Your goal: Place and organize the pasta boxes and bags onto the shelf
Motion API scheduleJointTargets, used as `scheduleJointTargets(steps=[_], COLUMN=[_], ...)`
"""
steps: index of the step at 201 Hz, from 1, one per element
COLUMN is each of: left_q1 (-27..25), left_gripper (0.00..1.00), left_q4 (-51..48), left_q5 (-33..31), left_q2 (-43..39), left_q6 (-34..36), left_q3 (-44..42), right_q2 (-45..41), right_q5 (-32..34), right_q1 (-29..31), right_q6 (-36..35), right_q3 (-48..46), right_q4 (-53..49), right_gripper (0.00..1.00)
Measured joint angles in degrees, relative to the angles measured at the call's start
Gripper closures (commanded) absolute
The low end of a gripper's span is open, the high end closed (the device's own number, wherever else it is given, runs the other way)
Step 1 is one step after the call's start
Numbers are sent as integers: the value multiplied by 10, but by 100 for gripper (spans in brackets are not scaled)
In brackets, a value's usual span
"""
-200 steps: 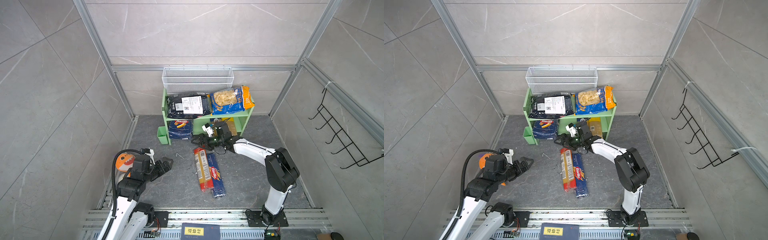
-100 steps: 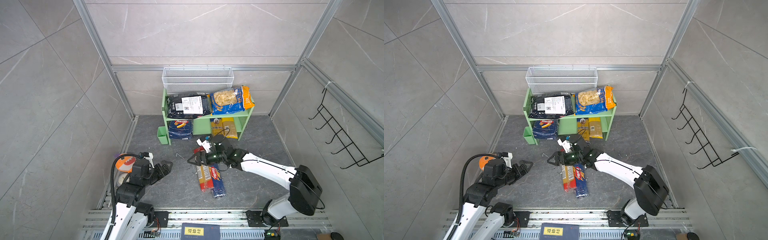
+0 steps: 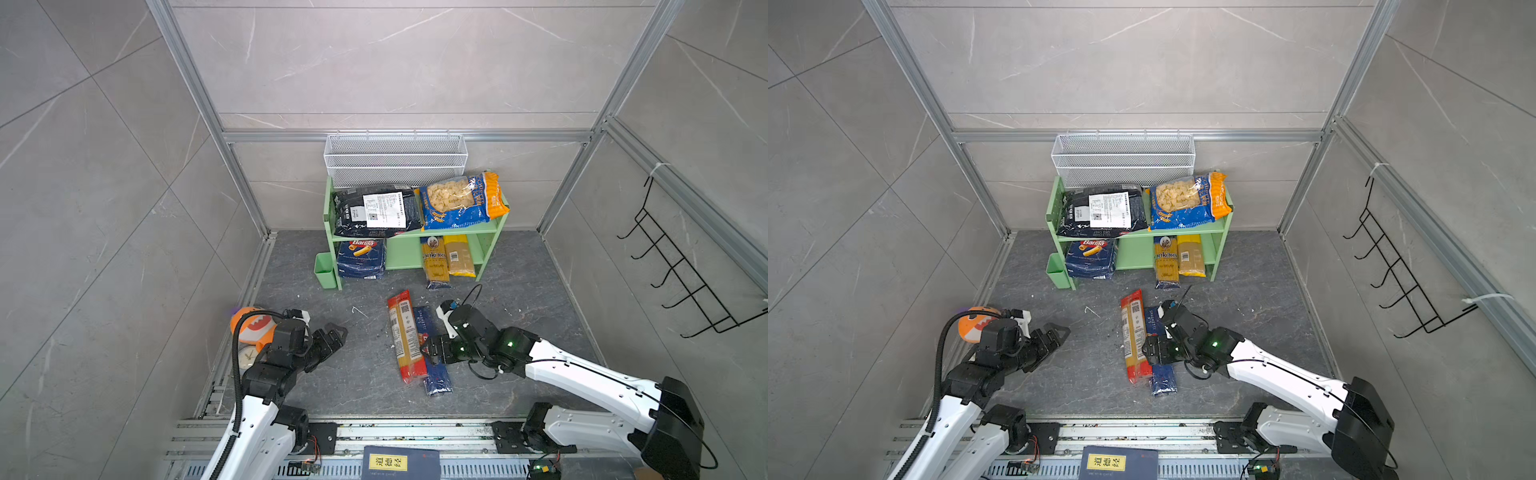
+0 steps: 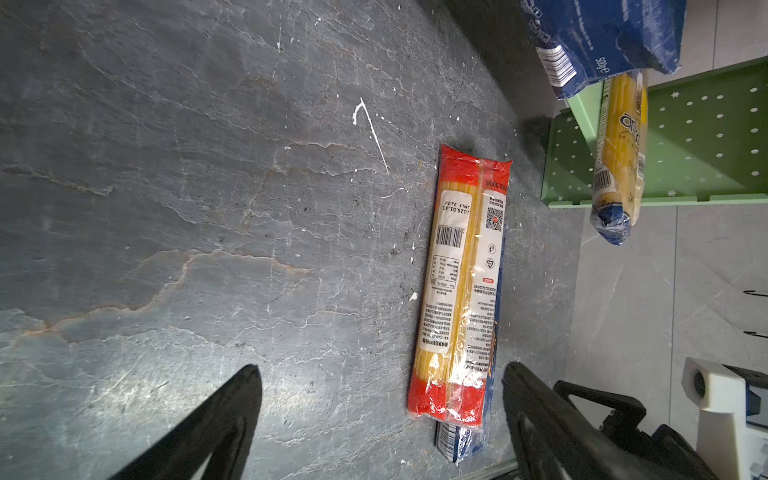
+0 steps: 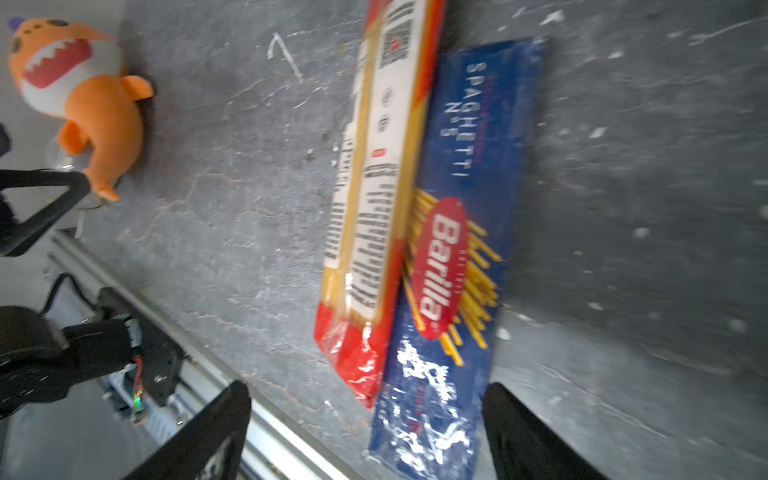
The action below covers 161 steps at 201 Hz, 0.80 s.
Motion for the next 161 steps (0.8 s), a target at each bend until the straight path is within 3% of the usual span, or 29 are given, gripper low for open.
scheduleJointTargets(steps=[16,38,61,120,161], left_q1=[0,0,0,-2,-2], left_gripper=[8,8,8,8,8], left_q4=[10,25,43,87,101], left_q5=[8,16,26,41,41], left_q2=[19,43,70,142,159], left_q6=[0,0,0,1,3], left_q3=[1,6,17,44,50], right_q2=[0,1,18,59,113], right_q5=[25,29,5,-122,-198], right_q1=[-31,-118,-215,-337,-387], right_q6=[-5,-6,-4,50,122], right_q3=[17,27,27,-9,-60], right_q4=[-16,-9,20,172,318], right_gripper=[16,39,51,43,22])
